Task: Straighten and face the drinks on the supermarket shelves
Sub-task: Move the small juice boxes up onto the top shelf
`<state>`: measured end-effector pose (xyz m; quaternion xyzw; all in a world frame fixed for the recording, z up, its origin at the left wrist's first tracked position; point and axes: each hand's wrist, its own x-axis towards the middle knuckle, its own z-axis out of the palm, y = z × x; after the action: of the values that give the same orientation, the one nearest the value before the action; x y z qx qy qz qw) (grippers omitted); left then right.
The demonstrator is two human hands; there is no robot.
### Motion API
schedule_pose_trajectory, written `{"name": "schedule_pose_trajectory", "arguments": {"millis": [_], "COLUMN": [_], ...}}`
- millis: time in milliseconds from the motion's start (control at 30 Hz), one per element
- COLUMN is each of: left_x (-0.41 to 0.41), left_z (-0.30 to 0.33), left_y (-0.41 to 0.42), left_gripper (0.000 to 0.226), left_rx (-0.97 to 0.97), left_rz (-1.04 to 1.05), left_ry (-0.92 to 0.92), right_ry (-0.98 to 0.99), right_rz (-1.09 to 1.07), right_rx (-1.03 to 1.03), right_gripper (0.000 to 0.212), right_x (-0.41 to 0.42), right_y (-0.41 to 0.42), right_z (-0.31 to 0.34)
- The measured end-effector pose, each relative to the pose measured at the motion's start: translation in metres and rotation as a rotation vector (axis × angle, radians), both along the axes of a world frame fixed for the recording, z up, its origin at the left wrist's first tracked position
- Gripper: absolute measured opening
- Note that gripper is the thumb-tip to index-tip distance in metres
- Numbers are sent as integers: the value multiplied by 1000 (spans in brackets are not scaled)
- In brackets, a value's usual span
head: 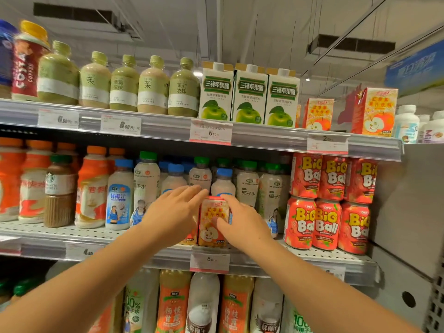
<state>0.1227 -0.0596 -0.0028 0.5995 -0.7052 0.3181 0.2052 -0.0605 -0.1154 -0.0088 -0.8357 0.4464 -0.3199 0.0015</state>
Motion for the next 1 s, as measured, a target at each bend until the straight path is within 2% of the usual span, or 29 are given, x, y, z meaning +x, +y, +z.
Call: {"name": "schedule_pose_trajectory", "arguments": {"millis": [100, 267, 367, 467, 567, 700, 867, 1000], "left_x": [17, 11, 10, 8, 0, -24, -51, -60], "left_z": [-8, -13, -10, -5, -2, 1, 2, 5], "left_y": [4, 7, 10, 17, 19, 11, -12, -18], "left_gripper": [81, 72, 58, 38, 28, 19, 29, 44], "left_rx": [18, -23, -24, -25, -37, -6, 9, 128], "left_rz": [106, 49, -9, -110, -139, -185, -177, -123], "left_ry": [49, 161, 251, 359, 430, 463, 444, 361], "right_ry": [-66, -124, -195, -235, -245, -284, -362, -384], "right_rz": [17, -5, 30, 74, 136, 164, 131, -25], "right_rx": [12, 5, 44, 19, -3, -104, -314, -454], "right_gripper": [50, 40, 35, 38, 39, 39, 41, 40], "right_x": [5, 9, 9, 3, -18, -73, -142, -178], "right_y": [0, 2, 5, 13, 28, 56, 84, 74], "right_z": [-2, -1, 0, 0, 8, 58, 154, 224]}}
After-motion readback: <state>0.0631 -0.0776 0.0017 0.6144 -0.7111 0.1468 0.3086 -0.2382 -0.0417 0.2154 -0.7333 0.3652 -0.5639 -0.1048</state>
